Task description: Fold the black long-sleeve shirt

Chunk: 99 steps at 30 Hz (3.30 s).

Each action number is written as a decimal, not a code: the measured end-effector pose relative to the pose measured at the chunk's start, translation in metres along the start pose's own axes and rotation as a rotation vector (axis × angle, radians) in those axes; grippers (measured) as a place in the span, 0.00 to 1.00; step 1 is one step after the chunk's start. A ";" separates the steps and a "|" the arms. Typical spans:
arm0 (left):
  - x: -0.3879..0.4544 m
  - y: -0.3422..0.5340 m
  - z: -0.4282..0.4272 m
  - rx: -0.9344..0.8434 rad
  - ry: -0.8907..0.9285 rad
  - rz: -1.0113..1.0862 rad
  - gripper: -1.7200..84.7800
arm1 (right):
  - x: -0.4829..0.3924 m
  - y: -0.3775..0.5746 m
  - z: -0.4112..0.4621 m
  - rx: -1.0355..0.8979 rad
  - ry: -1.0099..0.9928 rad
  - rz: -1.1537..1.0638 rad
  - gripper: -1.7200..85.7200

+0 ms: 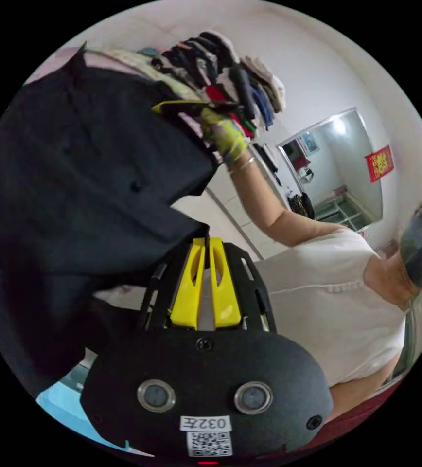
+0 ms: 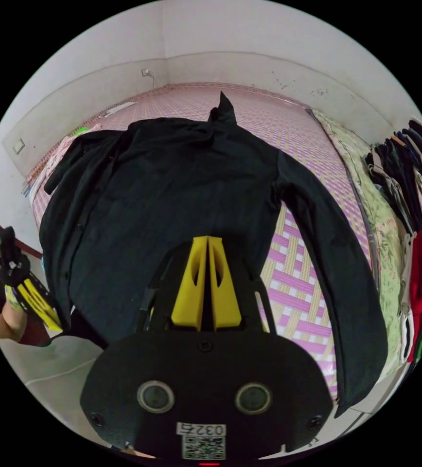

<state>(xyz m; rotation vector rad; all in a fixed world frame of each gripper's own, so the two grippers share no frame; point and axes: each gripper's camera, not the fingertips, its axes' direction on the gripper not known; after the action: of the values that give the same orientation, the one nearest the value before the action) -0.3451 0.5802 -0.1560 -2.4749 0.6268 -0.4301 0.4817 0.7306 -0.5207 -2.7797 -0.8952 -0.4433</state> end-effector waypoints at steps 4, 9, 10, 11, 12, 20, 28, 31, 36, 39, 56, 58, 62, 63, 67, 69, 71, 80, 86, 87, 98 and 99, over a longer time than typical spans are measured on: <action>-0.001 0.028 -0.014 0.073 0.071 0.043 0.05 | 0.013 0.000 -0.006 -0.005 -0.034 0.003 0.03; 0.045 0.082 -0.091 0.308 -0.109 0.230 0.03 | -0.027 -0.030 -0.069 0.239 -0.136 -0.122 0.07; 0.042 0.087 -0.100 0.336 -0.176 0.179 0.03 | -0.036 -0.039 -0.071 0.250 -0.153 -0.151 0.07; 0.034 0.098 -0.117 0.401 -0.283 0.088 0.02 | -0.051 -0.062 -0.069 0.252 -0.196 -0.202 0.06; 0.027 0.111 -0.132 0.493 -0.333 0.029 0.01 | -0.063 -0.090 -0.060 0.237 -0.250 -0.231 0.06; 0.010 0.148 -0.156 0.759 -0.460 -0.186 0.00 | -0.113 -0.277 0.042 0.062 -0.353 -0.204 0.09; 0.017 0.120 -0.138 0.660 -0.639 -0.240 0.00 | -0.154 -0.358 0.120 -0.172 -0.124 -0.238 0.02; 0.011 0.110 -0.131 0.611 -0.646 -0.275 0.01 | -0.124 -0.355 0.084 -0.042 -0.222 -0.209 0.01; 0.015 0.102 -0.128 0.601 -0.626 -0.261 0.01 | -0.004 -0.302 -0.011 0.229 -0.387 -0.040 0.01; 0.017 0.097 -0.128 0.604 -0.607 -0.260 0.01 | 0.063 -0.276 0.011 0.156 -0.323 0.087 0.01; 0.036 0.107 -0.148 0.690 -0.555 -0.336 0.04 | 0.071 -0.036 -0.016 0.140 -0.703 -0.104 0.10; 0.041 0.104 -0.146 0.698 -0.557 -0.328 0.04 | 0.045 -0.004 -0.014 0.095 -0.673 -0.152 0.10; 0.051 0.090 -0.134 0.689 -0.519 -0.299 0.04 | 0.011 0.045 -0.005 0.058 -0.597 -0.158 0.11; 0.052 0.085 -0.129 0.678 -0.516 -0.296 0.04 | 0.008 0.053 -0.002 0.046 -0.599 -0.136 0.11; 0.055 0.068 -0.115 0.638 -0.512 -0.285 0.04 | 0.001 0.073 -0.001 0.027 -0.632 -0.091 0.11; 0.055 0.057 -0.109 0.612 -0.515 -0.277 0.04 | -0.004 0.091 -0.004 0.028 -0.610 -0.072 0.10; 0.055 0.050 -0.107 0.597 -0.511 -0.271 0.04 | -0.005 0.107 -0.003 0.016 -0.595 -0.065 0.10; 0.055 0.103 -0.124 0.752 -0.533 -0.297 0.07 | 0.018 0.144 0.052 -0.022 -0.874 0.061 0.16; 0.005 0.160 -0.107 0.675 -0.589 -0.467 0.17 | 0.002 0.136 0.069 -0.043 -0.879 0.038 0.12; -0.010 0.162 -0.103 0.691 -0.503 -0.418 0.17 | -0.002 0.135 0.070 -0.051 -0.880 0.020 0.09; -0.031 0.167 -0.133 0.703 -0.165 -0.058 0.01 | -0.037 0.161 -0.108 0.343 -0.621 -0.317 0.01; -0.029 0.175 -0.139 0.706 -0.136 -0.046 0.01 | -0.045 0.169 -0.108 0.339 -0.556 -0.336 0.01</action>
<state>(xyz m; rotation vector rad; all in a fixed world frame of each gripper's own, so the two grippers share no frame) -0.4878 0.4066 -0.1507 -1.8248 0.2884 -0.4078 0.5230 0.5421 -0.4491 -2.4614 -1.4061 0.4337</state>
